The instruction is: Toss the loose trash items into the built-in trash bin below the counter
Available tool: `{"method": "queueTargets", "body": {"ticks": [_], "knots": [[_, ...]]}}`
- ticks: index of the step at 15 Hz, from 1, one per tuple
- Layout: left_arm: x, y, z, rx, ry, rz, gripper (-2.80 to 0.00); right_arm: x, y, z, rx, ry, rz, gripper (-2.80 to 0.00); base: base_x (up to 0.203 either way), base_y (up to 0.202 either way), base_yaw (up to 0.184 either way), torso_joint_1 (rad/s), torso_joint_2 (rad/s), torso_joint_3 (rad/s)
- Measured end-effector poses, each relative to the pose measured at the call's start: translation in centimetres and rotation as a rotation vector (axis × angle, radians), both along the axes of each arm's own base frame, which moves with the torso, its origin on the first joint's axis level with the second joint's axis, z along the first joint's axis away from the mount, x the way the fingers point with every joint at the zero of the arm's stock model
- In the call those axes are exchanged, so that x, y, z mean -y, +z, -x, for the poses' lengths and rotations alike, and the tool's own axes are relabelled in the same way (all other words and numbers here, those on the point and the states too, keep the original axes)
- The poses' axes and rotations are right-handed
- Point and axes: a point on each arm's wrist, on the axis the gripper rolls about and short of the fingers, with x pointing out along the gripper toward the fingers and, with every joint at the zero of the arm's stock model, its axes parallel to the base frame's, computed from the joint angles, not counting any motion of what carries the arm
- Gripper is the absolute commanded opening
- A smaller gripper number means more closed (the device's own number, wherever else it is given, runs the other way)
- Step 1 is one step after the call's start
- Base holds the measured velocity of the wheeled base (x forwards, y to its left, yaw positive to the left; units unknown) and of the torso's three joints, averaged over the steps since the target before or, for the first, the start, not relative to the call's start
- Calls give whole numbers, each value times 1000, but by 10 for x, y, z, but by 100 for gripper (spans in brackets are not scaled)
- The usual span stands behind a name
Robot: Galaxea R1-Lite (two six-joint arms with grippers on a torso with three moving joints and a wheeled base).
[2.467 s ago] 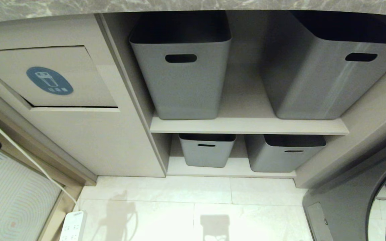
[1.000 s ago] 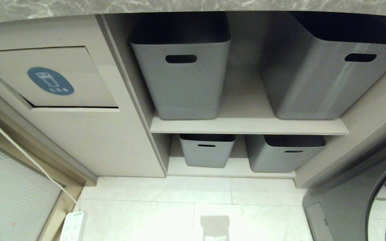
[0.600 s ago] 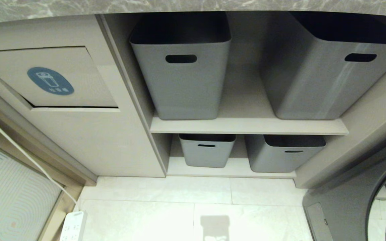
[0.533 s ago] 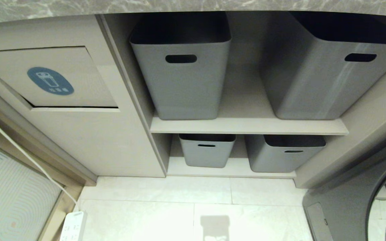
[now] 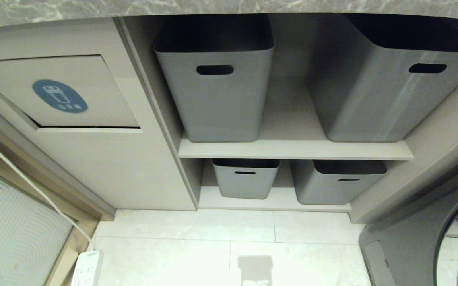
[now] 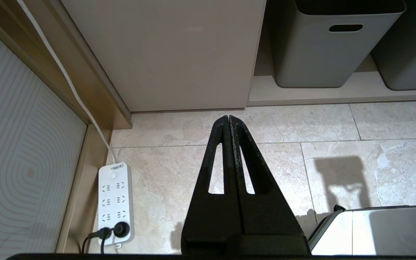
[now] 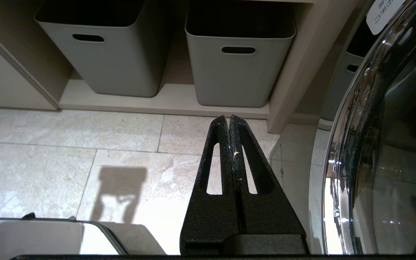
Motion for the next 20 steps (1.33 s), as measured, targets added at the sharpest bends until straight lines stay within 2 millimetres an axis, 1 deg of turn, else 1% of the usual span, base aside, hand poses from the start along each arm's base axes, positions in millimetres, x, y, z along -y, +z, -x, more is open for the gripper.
{"method": "queueTargets", "body": {"ticks": [20], "knots": [[0,0,0,-2,0,1,-280,0,0,0,-1,0,0,-280,0,0,0,0,0,0]]}}
